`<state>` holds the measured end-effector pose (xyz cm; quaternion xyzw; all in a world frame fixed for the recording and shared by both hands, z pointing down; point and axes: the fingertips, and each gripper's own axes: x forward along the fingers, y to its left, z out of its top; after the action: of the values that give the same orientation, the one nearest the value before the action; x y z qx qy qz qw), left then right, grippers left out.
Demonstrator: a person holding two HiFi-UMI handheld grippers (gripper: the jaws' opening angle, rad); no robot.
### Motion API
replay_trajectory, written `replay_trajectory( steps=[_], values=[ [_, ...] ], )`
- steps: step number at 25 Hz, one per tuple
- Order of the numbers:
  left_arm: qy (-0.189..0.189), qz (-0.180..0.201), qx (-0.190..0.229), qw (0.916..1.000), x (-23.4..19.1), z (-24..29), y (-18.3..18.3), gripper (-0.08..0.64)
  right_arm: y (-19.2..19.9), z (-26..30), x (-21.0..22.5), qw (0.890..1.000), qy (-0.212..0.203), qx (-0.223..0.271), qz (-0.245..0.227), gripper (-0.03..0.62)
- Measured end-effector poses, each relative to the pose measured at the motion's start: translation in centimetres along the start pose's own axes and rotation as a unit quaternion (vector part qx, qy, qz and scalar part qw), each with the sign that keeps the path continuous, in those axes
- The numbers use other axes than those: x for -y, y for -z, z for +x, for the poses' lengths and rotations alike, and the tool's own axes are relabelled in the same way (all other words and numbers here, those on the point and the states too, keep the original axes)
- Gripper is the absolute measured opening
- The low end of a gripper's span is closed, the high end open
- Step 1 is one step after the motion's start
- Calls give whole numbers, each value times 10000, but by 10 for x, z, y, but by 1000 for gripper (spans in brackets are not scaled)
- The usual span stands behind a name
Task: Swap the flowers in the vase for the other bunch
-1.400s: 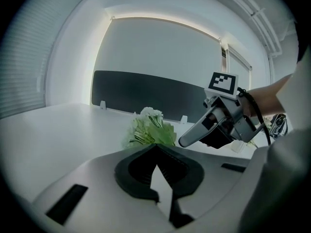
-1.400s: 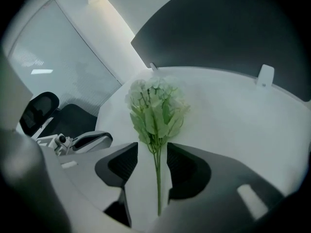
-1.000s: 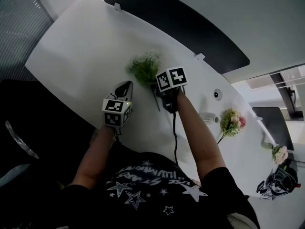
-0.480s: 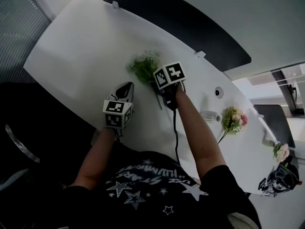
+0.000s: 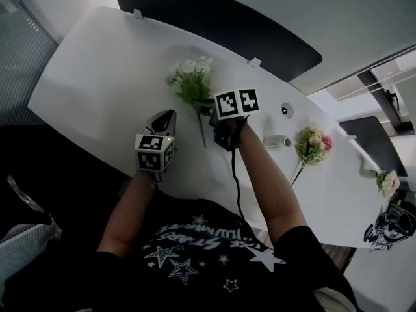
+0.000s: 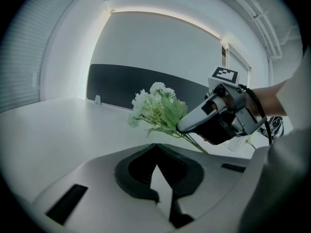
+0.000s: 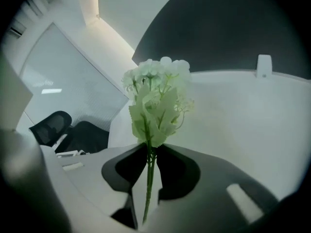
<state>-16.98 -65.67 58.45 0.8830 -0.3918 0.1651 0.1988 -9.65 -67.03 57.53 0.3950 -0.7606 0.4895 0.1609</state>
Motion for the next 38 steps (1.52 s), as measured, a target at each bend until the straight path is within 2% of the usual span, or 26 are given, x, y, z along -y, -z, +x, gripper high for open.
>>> replay_trajectory(
  steps=[4,11,18,23,27,31,35,36,38],
  values=[
    [17,283,72,9996,23,-4,-12,6,-16,-42,-15,9978,-314,578,83,64],
    [304,550,123,9979,80,-15,-25,6,-14,-100,-31,9936,-412,1051,-79,64],
    [626,808,218,9945,141,-9,-34,6,-13,-182,-32,9810,-561,1853,-121,64],
    [943,957,306,9905,189,-3,-35,6,-6,-249,-29,9668,-627,2472,-167,64],
    [1206,1082,424,9859,228,2,-37,6,3,-296,-15,9553,-506,2902,-248,64],
    [1545,1389,603,9763,272,5,-42,8,10,-345,9,9367,-375,3473,-248,64],
    [1940,1651,459,9659,319,12,-45,9,4,-396,37,9194,-177,3921,-255,64],
    [2045,1698,393,9632,327,15,-42,19,2,-402,43,9173,-132,3972,-238,64],
    [2249,1775,267,9577,337,22,-32,145,0,-406,55,9129,-60,4075,-220,64]
  ],
)
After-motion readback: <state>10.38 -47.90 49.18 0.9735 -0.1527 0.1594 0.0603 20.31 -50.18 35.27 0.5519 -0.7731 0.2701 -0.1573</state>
